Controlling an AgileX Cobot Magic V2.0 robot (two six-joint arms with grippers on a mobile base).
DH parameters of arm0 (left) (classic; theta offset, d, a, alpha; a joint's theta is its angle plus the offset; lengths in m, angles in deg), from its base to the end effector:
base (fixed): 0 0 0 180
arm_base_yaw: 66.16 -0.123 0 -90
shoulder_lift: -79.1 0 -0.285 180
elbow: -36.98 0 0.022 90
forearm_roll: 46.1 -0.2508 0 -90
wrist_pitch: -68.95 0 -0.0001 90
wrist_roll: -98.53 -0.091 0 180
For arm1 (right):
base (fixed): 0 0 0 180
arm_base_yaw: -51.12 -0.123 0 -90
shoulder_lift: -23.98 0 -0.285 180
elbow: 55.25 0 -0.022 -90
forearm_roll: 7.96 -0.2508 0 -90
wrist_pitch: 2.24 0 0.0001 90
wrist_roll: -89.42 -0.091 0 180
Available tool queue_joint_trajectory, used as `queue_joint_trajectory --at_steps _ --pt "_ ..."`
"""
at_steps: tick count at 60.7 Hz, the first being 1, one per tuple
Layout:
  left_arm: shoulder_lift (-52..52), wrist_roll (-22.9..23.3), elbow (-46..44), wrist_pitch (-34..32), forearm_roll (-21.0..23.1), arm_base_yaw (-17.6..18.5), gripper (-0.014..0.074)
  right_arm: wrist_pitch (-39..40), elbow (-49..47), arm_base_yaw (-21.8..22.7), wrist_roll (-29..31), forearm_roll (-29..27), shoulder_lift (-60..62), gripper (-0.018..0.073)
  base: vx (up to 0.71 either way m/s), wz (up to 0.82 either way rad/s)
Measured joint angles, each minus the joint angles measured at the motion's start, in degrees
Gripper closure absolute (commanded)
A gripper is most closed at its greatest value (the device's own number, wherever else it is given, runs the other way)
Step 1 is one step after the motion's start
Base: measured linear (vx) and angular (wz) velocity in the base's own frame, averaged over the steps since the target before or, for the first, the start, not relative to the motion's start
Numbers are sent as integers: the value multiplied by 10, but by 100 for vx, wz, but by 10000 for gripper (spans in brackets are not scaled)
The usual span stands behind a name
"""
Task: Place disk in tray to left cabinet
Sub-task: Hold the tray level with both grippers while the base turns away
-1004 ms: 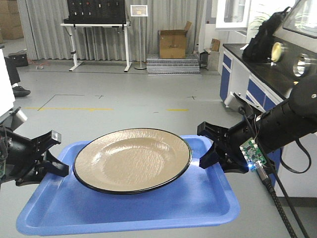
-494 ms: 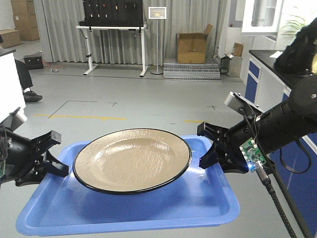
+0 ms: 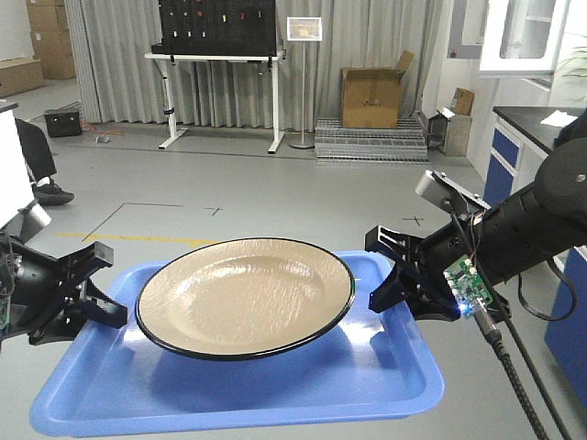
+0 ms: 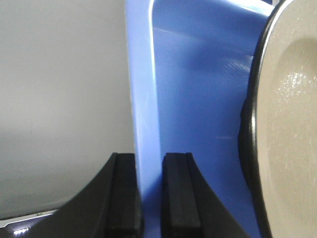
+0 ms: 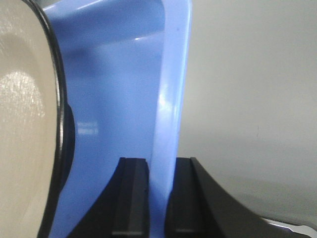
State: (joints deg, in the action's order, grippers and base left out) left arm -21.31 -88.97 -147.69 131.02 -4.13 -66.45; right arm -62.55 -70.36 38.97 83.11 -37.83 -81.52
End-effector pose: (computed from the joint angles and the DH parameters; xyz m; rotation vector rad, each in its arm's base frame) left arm 0.3398 -0.0521 0.3363 -0.1281 2.5708 -0.9206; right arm 0.3550 0.1167 0.3490 0.0536 2.6174 0.7958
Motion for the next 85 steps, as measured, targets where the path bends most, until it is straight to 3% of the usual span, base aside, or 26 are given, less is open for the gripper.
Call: queue_joint_trajectory --at_steps 85 --pt "0 0 0 1 0 0 596 -2 0 0 0 0 0 563 68 -3"
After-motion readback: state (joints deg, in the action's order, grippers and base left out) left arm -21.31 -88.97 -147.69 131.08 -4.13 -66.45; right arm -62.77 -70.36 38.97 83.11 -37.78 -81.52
